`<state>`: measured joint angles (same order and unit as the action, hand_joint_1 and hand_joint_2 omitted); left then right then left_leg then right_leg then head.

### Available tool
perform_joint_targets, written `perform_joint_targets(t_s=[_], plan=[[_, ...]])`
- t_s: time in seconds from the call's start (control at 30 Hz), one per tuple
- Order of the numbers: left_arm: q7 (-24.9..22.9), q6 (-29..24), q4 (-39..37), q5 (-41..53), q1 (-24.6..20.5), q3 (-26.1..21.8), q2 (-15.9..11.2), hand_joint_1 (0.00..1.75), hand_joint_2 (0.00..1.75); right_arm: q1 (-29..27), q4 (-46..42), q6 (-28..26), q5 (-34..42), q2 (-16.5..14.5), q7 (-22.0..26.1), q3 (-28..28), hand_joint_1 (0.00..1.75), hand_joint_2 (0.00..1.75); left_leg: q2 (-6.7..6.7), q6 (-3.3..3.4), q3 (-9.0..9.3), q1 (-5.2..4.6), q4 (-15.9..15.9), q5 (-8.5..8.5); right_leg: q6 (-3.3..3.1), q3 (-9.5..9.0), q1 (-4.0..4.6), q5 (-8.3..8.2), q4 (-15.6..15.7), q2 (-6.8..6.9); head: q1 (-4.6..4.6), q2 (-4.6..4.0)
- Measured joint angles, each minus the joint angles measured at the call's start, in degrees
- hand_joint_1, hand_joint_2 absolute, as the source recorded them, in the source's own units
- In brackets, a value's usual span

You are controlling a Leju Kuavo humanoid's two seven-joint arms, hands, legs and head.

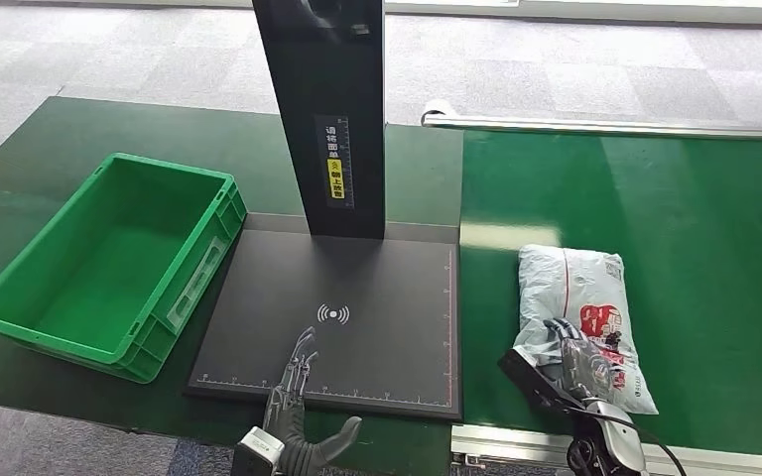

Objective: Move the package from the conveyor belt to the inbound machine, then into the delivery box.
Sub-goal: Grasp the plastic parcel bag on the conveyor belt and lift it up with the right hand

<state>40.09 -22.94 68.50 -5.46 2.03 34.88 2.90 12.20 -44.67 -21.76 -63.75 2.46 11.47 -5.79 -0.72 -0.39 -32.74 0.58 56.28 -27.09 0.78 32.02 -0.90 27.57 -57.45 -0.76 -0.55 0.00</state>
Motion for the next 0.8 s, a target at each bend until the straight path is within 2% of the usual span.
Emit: perform_joint_targets(t_s=[0.3,0.53,0.7,0.8], plan=[[0.0,0.0,0.0,0.0,0.0,0.1,-0.1,0.0,1.75,1.8,2.0,-0.2,0.1,0.0,0.1,0.0,1.75,1.75,0.0,0.0,0.01,0.0,0.0,0.0,0.0,0.0,0.0,0.0,0.0,0.0,0.01,0.0],[0.0,-0.8,0.0,0.1,0.1,0.1,-0.2,0.0,1.75,0.5,0.8,-0.9,2.0,-0.6,0.6,0.0,1.75,1.75,-0.02,0.0,0.0,0.0,0.0,0.0,0.0,0.0,0.0,0.01,0.0,0.01,0.01,0.0],[0.0,-1.1,0.0,0.2,0.2,0.1,-0.2,0.0,1.75,-3.9,-6.7,-1.5,4.7,-1.3,1.6,0.0,1.75,1.75,-0.11,0.0,-0.06,0.0,0.0,-0.01,0.01,0.03,0.0,0.01,0.0,0.04,0.0,0.0],[0.0,-2.1,0.3,0.8,0.4,0.0,-0.2,0.0,1.75,-8.1,-16.4,-5.2,5.5,-1.5,2.9,0.0,1.75,1.75,-0.2,0.0,-0.15,0.0,0.0,-0.01,0.01,0.09,-0.01,0.01,0.0,0.07,0.0,0.0]])
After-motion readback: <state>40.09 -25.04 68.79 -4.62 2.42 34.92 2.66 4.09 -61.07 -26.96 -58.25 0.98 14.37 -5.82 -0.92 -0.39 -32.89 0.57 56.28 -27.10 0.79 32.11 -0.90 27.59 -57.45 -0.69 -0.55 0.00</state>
